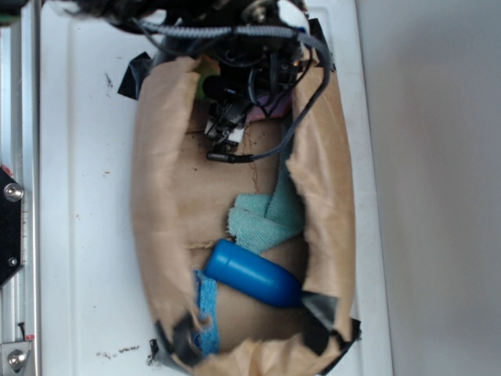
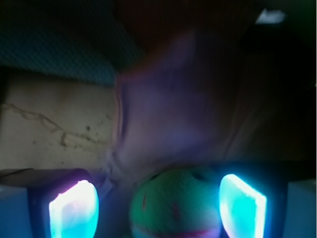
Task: Grab the green animal.
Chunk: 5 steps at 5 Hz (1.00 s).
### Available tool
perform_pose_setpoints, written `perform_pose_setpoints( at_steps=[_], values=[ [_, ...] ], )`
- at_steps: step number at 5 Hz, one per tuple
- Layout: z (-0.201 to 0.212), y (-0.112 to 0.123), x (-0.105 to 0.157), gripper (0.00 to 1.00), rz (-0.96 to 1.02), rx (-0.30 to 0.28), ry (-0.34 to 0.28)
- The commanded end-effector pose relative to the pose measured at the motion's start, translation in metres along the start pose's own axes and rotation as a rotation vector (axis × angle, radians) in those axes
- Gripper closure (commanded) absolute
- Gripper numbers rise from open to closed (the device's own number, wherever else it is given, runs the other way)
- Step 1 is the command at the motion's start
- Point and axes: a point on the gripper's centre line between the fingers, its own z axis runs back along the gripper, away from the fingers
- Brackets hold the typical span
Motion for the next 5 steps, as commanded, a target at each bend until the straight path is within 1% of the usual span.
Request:
perform_pose_setpoints(
  at_steps=[1,2,4,5],
  values=[
    [-0.002,-0.009,0.009,0.46,-0.036,0.098,-0.062],
    [-0.002,-0.008,0.007,1.00,0.004,0.100,-0.058],
    [0.021,-0.005,0.002,1.00,0.023,0.054,-0.064],
    [0.074,-0.009,-0.002,1.00,0.048,-0.076,-0.043]
  ],
)
